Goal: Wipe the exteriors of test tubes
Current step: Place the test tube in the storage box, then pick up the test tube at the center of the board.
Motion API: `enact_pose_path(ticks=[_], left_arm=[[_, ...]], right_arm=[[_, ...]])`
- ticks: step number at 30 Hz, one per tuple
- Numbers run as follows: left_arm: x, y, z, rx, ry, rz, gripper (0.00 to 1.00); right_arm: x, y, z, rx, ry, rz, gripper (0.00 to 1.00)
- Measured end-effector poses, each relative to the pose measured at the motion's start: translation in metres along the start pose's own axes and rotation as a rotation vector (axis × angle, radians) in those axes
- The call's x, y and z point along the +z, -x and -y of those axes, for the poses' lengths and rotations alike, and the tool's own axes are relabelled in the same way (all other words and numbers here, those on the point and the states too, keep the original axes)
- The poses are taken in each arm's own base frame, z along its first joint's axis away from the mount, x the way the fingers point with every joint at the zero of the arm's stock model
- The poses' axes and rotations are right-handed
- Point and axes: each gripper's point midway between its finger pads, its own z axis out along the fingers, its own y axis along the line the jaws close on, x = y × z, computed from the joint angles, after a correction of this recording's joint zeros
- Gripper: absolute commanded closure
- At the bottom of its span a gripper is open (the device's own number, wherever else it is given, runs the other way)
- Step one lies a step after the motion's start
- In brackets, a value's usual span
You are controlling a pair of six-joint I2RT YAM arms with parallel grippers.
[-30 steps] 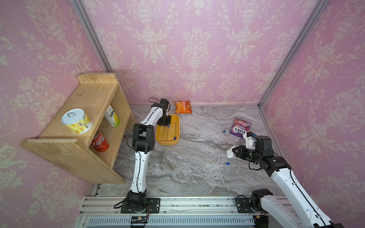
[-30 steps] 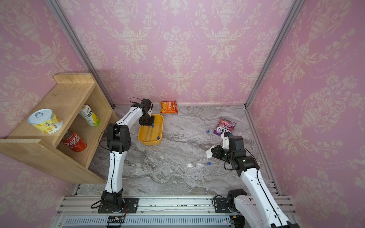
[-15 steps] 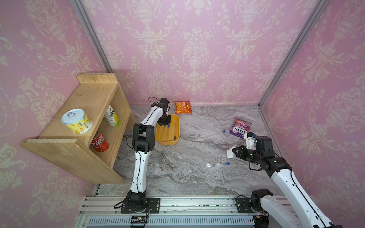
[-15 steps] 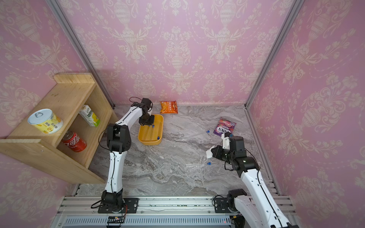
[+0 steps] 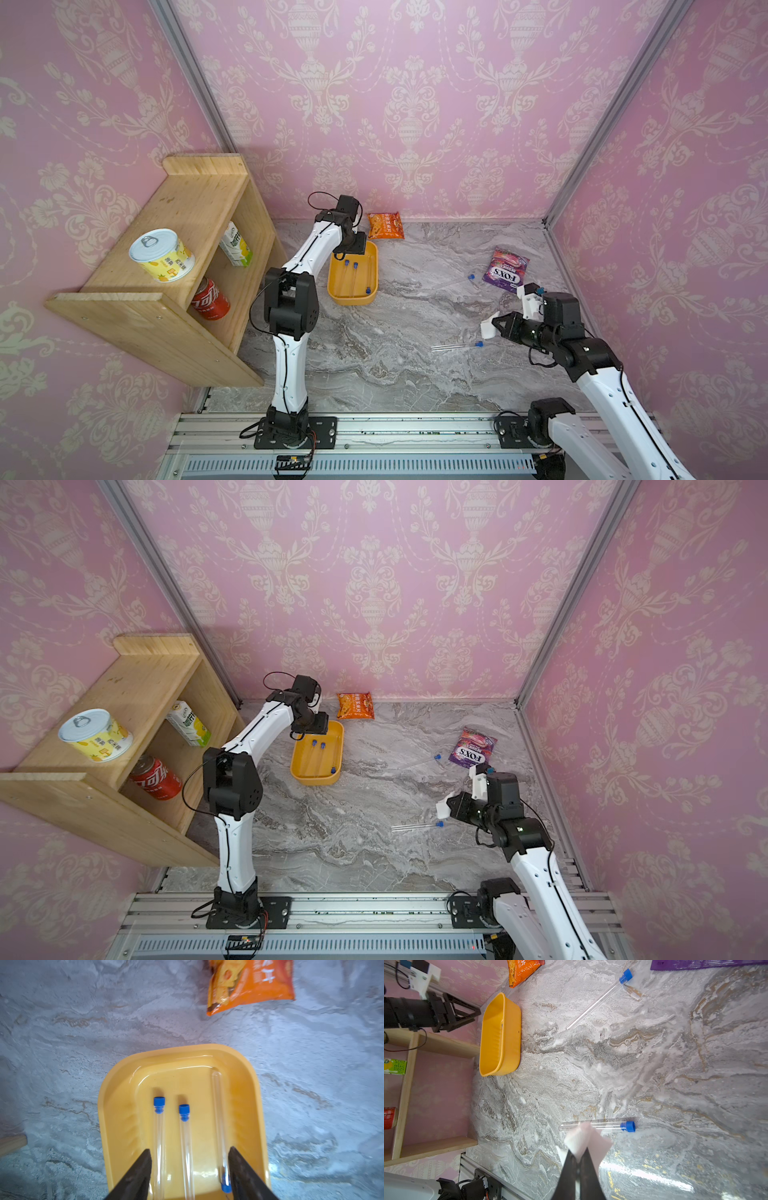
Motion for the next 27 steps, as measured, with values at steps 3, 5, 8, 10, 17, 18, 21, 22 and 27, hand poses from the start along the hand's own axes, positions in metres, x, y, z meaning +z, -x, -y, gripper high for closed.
enact_pose_path(ticks=[3, 5, 8, 10, 17, 18, 21, 22, 27], left_arm=[[-0.034, 0.0, 0.034, 0.05, -0.047, 0.066, 0.04], [-0.052, -0.006, 0.054, 0.08, -0.077, 0.094, 0.01], [-0.073, -0.021, 0.086, 0.132, -0.132, 0.116, 0.01], [-0.084, -0.035, 0.104, 0.168, -0.17, 0.122, 0.01], [-0.113, -0.076, 0.165, 0.281, -0.336, 0.138, 0.01], [-0.116, -0.081, 0.175, 0.3, -0.362, 0.136, 0.01], [-0.124, -0.094, 0.201, 0.347, -0.434, 0.134, 0.01], [-0.125, -0.099, 0.209, 0.363, -0.454, 0.128, 0.01], [-0.124, -0.13, 0.234, 0.44, -0.51, 0.082, 0.01]], right_arm=[[-0.011, -0.006, -0.001, 0.001, -0.001, 0.003, 1.0], [-0.017, -0.008, -0.003, 0.0, 0.002, 0.008, 1.0], [-0.025, -0.012, -0.004, 0.003, 0.005, 0.015, 1.0], [-0.028, -0.015, -0.004, 0.012, 0.005, 0.014, 1.0], [-0.03, -0.018, 0.003, 0.065, -0.044, -0.009, 1.0], [-0.031, -0.016, 0.004, 0.072, -0.063, -0.006, 1.0], [-0.037, -0.007, 0.007, 0.081, -0.108, 0.012, 1.0], [-0.038, -0.004, 0.007, 0.081, -0.119, 0.019, 1.0], [-0.041, 0.014, 0.007, 0.066, -0.178, 0.029, 1.0]])
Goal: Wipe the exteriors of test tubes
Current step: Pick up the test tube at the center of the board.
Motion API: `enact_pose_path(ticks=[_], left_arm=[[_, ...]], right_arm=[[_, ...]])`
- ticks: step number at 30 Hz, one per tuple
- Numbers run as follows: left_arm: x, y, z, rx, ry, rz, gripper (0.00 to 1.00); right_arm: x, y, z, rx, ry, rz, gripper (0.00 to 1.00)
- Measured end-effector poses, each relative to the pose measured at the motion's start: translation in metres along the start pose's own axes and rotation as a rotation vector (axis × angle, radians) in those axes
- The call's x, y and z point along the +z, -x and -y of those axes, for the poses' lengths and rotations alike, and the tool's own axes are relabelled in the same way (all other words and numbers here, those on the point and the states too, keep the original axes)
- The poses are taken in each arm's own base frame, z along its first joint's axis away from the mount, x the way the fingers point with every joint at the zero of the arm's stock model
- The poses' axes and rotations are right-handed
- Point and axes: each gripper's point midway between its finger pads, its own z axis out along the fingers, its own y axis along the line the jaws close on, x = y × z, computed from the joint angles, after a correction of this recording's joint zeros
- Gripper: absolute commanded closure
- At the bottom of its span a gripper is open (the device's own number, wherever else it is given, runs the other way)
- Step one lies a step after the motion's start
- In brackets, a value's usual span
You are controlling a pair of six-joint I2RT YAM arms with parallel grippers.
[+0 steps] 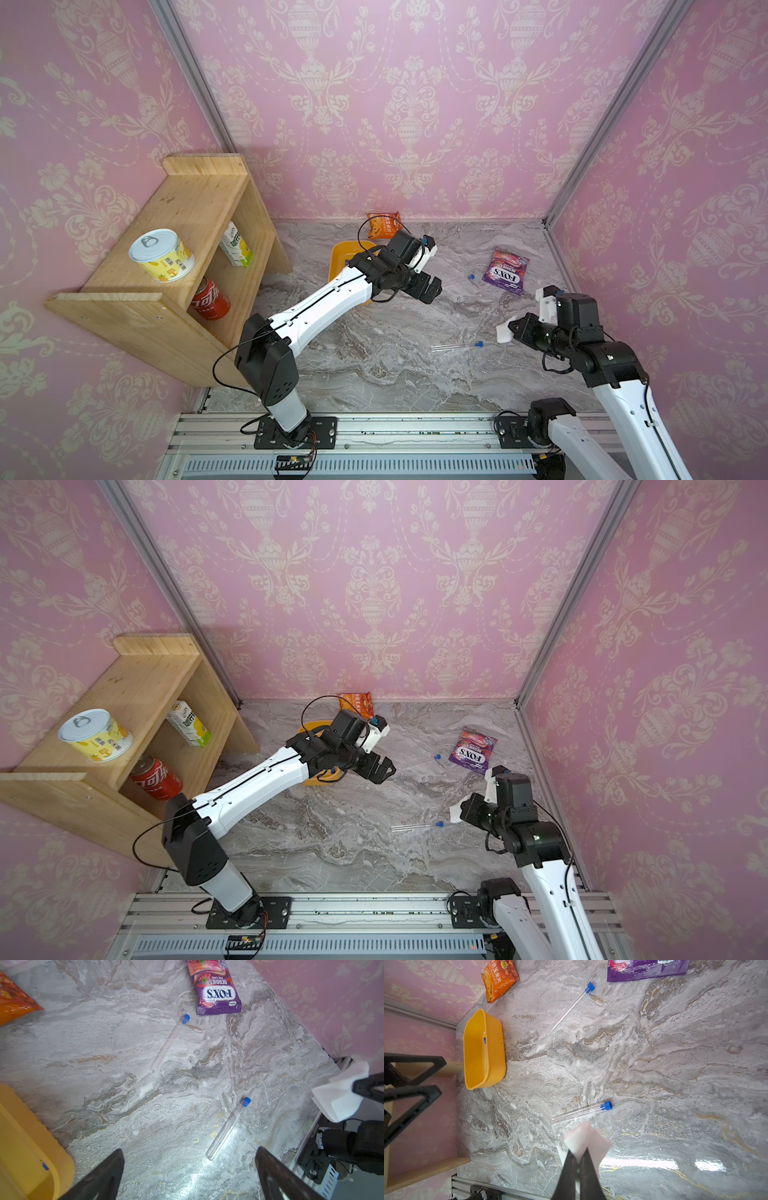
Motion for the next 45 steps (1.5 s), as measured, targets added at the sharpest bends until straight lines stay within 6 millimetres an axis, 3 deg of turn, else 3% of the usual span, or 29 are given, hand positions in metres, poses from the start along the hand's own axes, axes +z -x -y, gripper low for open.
enact_pose_path(ticks=[12, 16, 22, 35, 45], left_arm=[[0.077, -0.075, 0.074, 0.153, -0.11, -0.232, 0.06], [0.1, -0.077, 0.1, 0.247, -0.146, -0.274, 0.11], [0.128, -0.064, 0.125, 0.371, -0.153, -0.322, 0.34], [0.178, -0.064, 0.141, 0.522, -0.087, -0.433, 0.52], [0.178, -0.072, 0.134, 0.549, -0.063, -0.486, 0.57]], right_arm=[[-0.007, 0.042, 0.008, -0.092, -0.148, 0.049, 1.0], [0.001, 0.046, 0.02, -0.082, -0.195, 0.029, 1.0], [0.009, 0.053, 0.037, -0.042, -0.233, 0.017, 1.0], [0.026, 0.059, 0.06, 0.02, -0.233, 0.02, 1.0], [0.03, 0.05, 0.067, 0.032, -0.237, 0.007, 1.0]])
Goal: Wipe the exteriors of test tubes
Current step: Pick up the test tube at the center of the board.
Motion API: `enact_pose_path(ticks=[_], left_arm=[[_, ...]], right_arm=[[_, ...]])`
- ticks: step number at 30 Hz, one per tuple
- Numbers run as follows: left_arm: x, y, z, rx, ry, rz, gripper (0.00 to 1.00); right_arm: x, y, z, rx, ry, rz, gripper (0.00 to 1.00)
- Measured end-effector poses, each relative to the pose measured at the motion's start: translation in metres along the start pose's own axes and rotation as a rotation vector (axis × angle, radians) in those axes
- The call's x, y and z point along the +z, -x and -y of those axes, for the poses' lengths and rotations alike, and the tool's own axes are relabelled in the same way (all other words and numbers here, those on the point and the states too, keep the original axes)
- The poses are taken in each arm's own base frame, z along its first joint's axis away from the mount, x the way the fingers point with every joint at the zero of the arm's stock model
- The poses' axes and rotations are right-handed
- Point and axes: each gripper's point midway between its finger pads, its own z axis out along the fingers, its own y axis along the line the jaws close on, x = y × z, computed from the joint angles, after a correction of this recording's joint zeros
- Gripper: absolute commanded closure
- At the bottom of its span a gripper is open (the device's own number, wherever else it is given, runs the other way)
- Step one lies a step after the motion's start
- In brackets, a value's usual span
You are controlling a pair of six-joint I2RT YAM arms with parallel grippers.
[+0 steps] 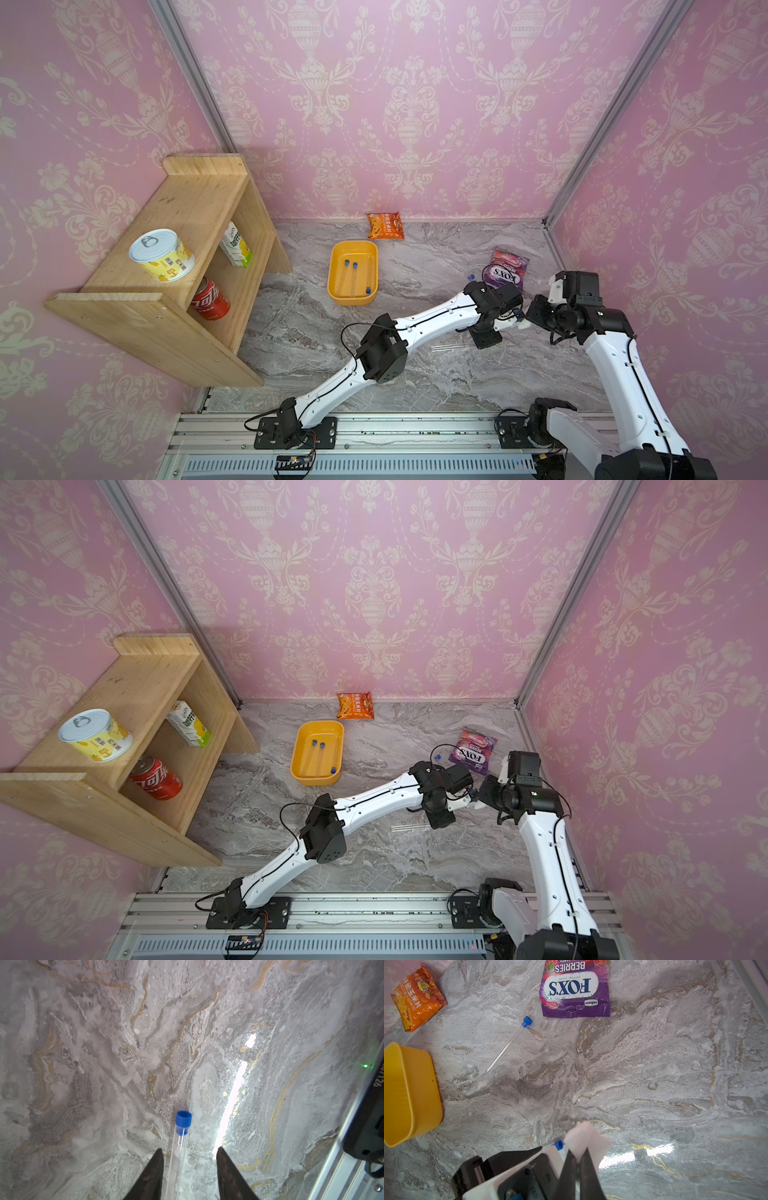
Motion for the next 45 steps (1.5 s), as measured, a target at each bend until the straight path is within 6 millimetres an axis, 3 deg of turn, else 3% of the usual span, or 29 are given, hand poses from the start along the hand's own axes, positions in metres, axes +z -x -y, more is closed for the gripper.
enact_pose_path(ticks=[24, 45], left_arm=[[0.024, -0.007, -0.003, 0.014, 0.002, -0.036, 0.6], [0.044, -0.007, -0.005, 0.015, 0.0, -0.042, 0.63]], right_arm=[[-0.009, 0.0, -0.001, -0.006, 0.01, 0.042, 1.0], [-0.024, 0.011, 0.017, -0.008, -0.092, 0.144, 1.0]])
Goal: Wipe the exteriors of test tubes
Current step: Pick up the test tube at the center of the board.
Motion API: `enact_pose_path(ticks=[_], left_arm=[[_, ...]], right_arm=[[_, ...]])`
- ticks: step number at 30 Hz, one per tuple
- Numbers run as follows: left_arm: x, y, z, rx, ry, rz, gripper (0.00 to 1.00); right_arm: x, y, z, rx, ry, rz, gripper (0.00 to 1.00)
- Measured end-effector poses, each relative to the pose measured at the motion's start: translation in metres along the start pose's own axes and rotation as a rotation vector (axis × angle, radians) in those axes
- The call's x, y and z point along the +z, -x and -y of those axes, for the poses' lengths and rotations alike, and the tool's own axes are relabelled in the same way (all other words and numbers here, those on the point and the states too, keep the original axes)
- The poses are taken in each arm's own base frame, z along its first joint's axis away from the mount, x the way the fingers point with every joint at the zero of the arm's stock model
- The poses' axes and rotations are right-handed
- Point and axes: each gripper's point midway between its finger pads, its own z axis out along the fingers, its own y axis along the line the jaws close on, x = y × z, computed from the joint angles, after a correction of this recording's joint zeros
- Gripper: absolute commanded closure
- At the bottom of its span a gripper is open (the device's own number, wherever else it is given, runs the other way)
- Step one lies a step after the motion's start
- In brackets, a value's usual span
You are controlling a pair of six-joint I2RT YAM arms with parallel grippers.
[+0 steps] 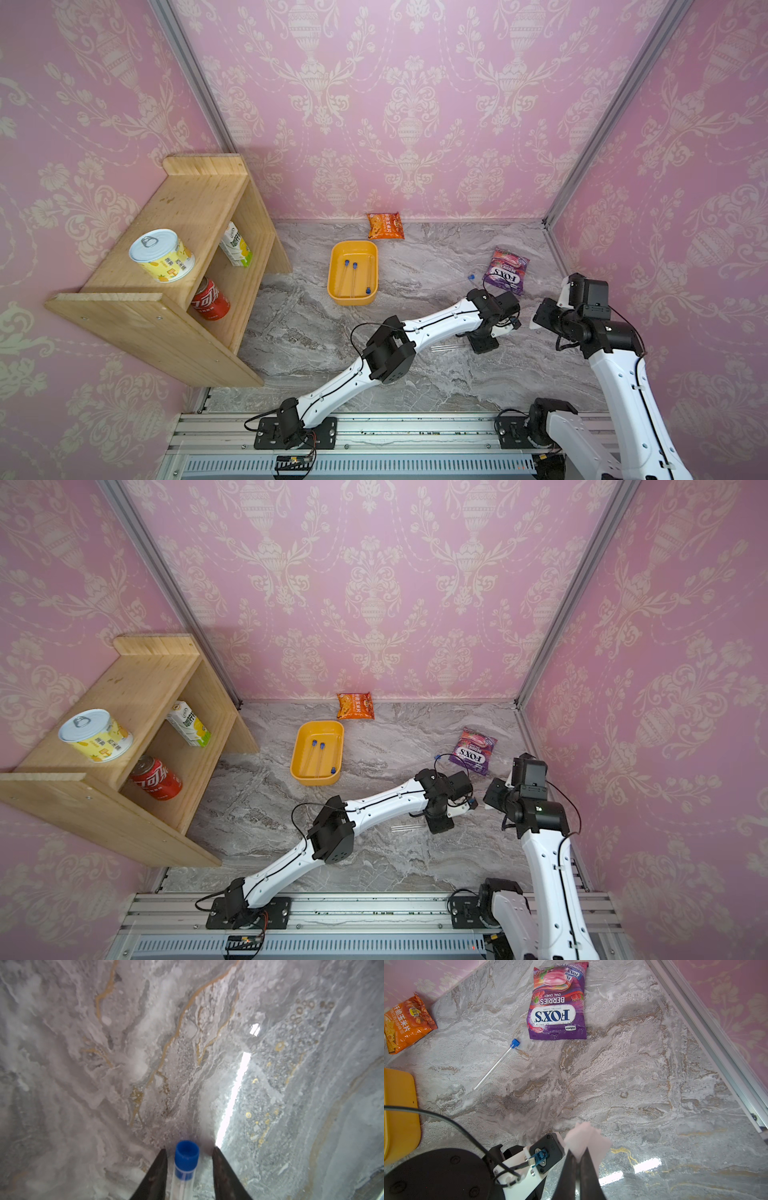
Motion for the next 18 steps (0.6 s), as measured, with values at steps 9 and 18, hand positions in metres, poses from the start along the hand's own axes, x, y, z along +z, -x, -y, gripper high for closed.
enact_pose_path(ticks=[9, 18], left_arm=[[0.0006, 0.0033, -0.0018, 0.001, 0.0, 0.009, 0.7], [0.0, -0.0006, -0.0012, 0.003, -0.004, -0.007, 0.68]], right_arm=[[0.0002, -0.0002, -0.0001, 0.0, 0.0, -0.001, 1.0], [0.0004, -0.0003, -0.0001, 0.0, 0.001, -0.002, 1.0]])
